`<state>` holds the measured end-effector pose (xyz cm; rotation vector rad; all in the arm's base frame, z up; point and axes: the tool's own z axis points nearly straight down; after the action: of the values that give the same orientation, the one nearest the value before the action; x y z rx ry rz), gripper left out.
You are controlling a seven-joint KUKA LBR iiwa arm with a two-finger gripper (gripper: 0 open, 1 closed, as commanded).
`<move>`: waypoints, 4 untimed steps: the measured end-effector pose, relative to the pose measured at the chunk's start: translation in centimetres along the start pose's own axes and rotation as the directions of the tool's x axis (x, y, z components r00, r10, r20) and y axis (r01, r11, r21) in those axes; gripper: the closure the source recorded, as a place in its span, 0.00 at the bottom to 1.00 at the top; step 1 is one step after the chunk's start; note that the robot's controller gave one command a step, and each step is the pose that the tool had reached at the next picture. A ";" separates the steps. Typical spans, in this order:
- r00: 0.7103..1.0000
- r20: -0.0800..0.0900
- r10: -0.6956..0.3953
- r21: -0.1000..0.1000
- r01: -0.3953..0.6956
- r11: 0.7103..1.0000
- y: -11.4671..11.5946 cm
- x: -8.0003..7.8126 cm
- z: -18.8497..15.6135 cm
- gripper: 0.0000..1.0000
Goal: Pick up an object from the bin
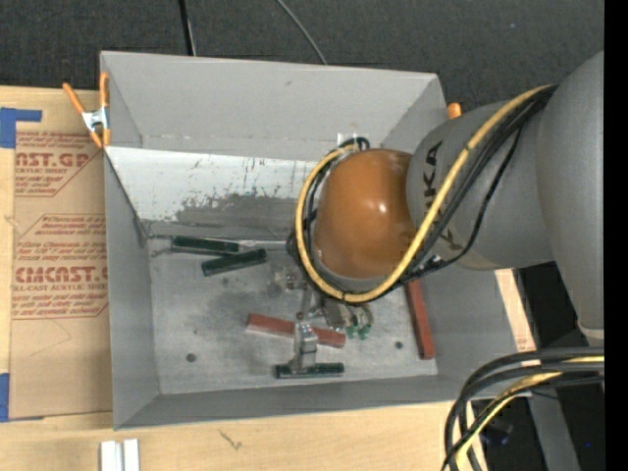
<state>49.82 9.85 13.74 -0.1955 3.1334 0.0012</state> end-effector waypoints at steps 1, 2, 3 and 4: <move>0.975 -0.002 -0.220 -0.002 0.220 0.975 0.7 0.4 6.7 1.00; 0.975 0.019 -0.220 0.001 0.220 0.976 0.7 -0.2 6.5 0.00; 0.975 0.018 -0.219 0.000 0.220 0.976 0.7 -0.1 6.5 0.00; 0.969 -0.001 -0.248 0.000 0.248 0.969 1.6 -3.2 6.7 0.00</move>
Offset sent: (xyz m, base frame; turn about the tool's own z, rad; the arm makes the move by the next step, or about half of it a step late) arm 0.0000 0.0000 0.0000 0.0000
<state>52.79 11.87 7.00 -0.5864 3.0850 0.0007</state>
